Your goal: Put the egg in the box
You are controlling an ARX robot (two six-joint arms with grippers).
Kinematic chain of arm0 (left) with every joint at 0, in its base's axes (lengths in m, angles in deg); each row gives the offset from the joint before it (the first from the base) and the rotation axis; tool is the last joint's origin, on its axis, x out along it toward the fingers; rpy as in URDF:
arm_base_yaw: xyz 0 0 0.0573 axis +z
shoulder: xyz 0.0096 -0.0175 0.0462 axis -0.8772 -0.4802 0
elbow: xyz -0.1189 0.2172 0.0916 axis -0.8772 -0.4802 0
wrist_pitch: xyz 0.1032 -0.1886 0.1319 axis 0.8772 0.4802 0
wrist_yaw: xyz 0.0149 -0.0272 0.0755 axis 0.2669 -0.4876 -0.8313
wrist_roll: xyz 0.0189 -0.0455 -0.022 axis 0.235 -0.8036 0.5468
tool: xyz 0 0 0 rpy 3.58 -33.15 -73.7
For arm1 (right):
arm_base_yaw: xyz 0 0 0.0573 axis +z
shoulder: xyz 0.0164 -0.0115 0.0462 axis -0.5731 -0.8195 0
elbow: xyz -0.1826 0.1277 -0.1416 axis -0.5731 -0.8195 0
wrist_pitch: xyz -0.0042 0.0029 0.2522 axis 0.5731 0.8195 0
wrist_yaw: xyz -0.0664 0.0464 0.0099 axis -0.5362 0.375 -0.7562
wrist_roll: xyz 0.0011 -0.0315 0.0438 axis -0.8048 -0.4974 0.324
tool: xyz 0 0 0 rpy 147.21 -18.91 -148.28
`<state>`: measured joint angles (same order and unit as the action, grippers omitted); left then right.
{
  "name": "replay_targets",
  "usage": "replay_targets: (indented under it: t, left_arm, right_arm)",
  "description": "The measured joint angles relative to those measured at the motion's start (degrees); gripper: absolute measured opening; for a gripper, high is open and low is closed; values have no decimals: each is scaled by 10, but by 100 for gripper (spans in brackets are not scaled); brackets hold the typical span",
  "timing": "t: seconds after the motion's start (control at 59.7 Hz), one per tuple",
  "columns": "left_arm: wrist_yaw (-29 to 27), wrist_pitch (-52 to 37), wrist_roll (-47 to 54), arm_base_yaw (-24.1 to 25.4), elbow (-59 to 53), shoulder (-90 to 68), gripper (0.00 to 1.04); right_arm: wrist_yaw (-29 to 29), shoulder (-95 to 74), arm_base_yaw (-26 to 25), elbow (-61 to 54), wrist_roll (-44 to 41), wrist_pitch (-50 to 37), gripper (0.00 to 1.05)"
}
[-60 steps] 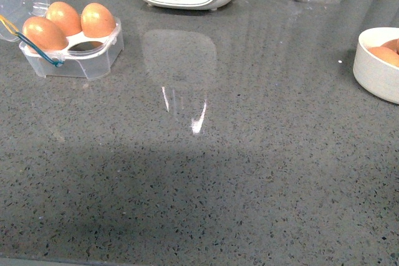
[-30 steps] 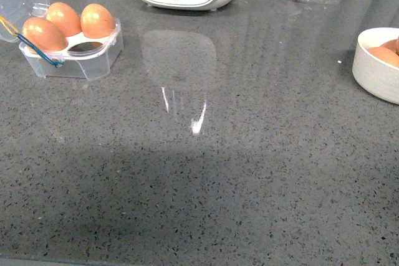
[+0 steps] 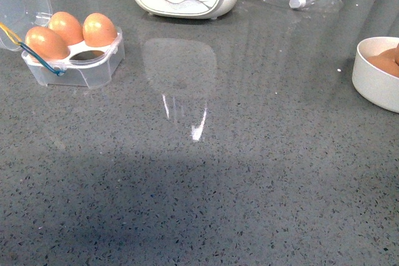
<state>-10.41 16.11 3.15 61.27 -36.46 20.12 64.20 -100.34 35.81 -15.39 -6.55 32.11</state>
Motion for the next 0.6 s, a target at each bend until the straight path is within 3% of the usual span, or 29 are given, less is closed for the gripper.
replay_targets:
  t: [0.235,0.603]
  left_arm:
    - [0,0,0,0,0,0,98]
    - [0,0,0,0,0,0,98]
  right_arm:
    - [3,-106,-1,84,-6,57,97]
    - [31,-184,-14,91,3,64,97]
